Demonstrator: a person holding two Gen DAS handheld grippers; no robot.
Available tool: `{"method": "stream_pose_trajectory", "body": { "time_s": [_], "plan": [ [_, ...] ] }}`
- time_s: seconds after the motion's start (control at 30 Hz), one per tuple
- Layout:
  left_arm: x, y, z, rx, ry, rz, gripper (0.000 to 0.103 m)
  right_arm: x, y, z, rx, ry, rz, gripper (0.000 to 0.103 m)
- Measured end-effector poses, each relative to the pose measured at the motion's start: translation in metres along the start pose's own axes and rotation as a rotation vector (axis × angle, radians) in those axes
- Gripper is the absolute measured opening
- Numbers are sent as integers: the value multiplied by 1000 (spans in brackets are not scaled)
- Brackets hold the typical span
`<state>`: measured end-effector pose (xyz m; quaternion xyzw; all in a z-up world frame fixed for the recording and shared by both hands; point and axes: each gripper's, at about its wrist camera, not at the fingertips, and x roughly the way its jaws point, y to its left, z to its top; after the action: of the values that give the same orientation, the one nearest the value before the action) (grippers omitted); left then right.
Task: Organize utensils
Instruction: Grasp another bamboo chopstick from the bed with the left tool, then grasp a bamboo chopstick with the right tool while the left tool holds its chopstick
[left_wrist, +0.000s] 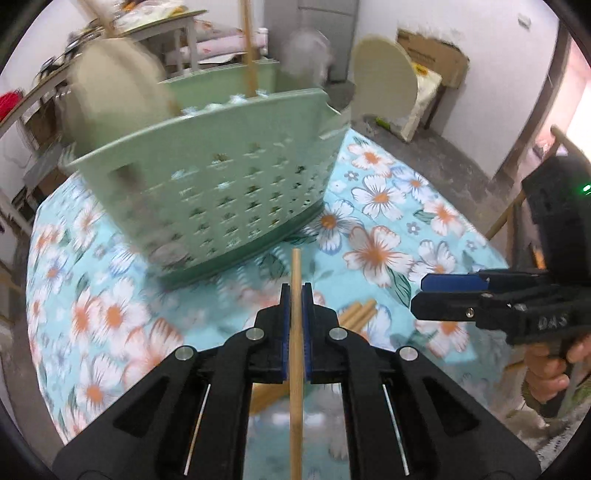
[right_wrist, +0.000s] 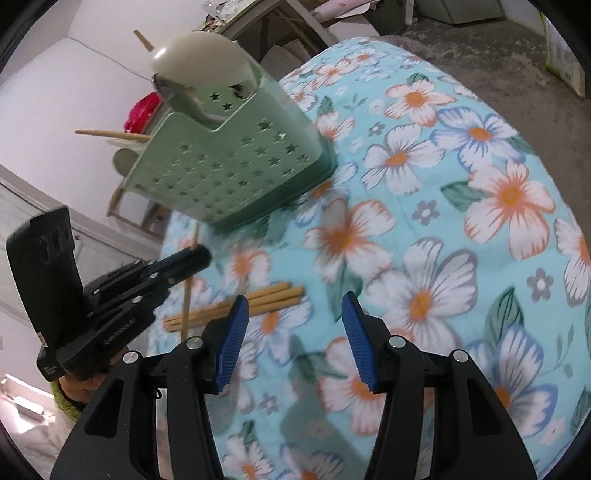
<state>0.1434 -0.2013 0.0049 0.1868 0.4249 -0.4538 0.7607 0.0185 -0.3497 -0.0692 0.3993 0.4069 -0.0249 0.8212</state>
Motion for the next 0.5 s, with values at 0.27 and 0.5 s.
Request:
{"method": "stream_pose_trajectory", "body": {
  "time_s": [0.27, 0.5],
  "plan": [
    [-37, 41, -47, -271, -68, -59, 4, 22, 8, -19, 41, 86, 66, 51],
    [-54, 62, -80, -429, -111, -76, 4, 46, 3, -14, 146, 75, 106, 43]
  ]
}}
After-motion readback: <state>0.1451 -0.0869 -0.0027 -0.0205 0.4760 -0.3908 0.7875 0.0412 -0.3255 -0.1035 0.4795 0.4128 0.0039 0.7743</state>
